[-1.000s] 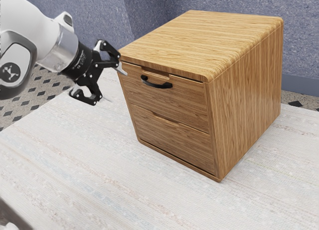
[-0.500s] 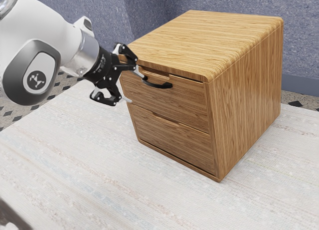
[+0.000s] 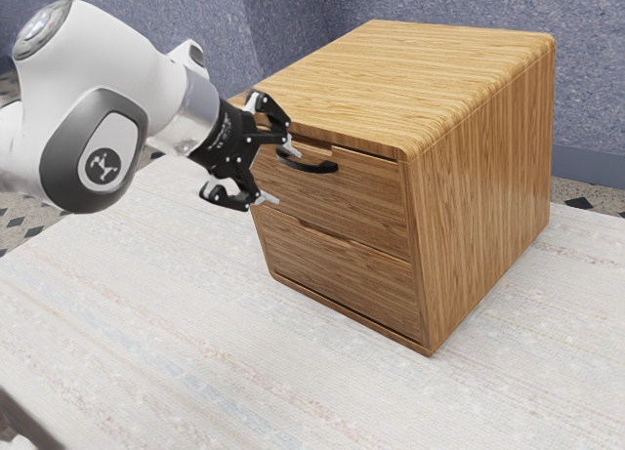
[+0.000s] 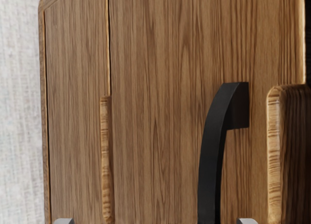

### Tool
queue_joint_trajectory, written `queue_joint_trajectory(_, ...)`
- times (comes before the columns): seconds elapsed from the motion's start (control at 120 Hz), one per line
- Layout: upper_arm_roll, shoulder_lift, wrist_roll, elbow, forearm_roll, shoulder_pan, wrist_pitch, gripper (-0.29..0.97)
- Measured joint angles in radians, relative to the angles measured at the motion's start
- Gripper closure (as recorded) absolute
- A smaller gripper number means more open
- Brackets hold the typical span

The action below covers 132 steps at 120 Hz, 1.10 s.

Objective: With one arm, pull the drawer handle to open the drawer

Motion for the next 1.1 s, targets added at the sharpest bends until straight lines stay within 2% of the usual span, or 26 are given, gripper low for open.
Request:
queue_joint_trajectory(0.317, -0.003, 0.018, -0.003, 0.005, -0.002, -0.001, 0.019, 0.30)
queue_joint_trajectory(1.1, 0.003, 0.021, 0.000, 0.000, 0.002, 0.003, 0.019, 0.45)
